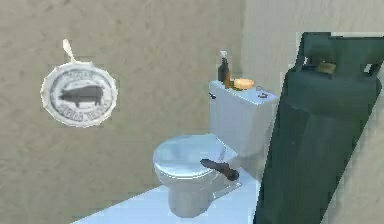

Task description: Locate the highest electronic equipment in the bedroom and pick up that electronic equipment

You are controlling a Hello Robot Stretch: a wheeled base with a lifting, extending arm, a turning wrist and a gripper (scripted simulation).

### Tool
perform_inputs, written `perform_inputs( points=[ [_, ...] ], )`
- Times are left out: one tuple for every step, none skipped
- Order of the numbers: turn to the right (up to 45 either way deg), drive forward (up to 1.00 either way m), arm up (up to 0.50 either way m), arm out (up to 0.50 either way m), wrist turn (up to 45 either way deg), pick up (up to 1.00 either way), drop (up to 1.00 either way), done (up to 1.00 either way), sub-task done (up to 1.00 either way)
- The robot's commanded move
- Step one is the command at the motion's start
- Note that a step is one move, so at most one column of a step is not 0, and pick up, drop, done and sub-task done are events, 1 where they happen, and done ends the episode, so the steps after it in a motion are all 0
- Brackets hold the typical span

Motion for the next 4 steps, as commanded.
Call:
perform_inputs(
  points=[
    [-45.0, 0.00, 0.00, 0.00, 0.0, 0.00, 0.00, 0.00, 0.00],
    [-45.0, 0.00, 0.00, 0.00, 0.0, 0.00, 0.00, 0.00, 0.00],
    [-21.0, 0.00, 0.00, 0.00, 0.0, 0.00, 0.00, 0.00, 0.00],
    [-3.0, 0.00, 0.00, 0.00, 0.0, 0.00, 0.00, 0.00, 0.00]
  ],
)
